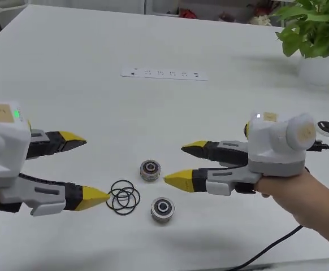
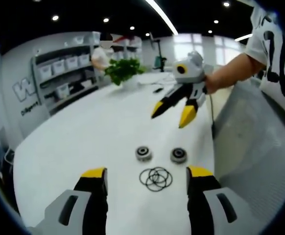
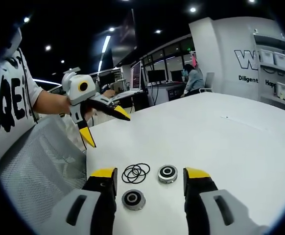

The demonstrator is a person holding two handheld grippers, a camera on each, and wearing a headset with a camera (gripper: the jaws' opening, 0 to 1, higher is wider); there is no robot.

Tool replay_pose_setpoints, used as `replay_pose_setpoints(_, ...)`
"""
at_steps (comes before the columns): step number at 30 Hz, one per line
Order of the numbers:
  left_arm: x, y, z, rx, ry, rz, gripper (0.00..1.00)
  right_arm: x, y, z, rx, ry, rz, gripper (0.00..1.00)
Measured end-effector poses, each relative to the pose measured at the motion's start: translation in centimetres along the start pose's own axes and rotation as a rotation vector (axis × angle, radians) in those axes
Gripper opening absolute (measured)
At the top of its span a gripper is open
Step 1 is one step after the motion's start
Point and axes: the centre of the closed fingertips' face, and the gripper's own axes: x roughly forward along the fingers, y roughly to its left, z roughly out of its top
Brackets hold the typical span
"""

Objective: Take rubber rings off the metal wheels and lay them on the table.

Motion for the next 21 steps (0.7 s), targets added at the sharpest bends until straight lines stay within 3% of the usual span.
replay_pose_setpoints(21, 0.0, -0.2, -0.7, 0.005, 0.021, 0.001, 0.69, -3.7, -1.2, -2.8, 0.041, 0.007, -0.074, 0.61)
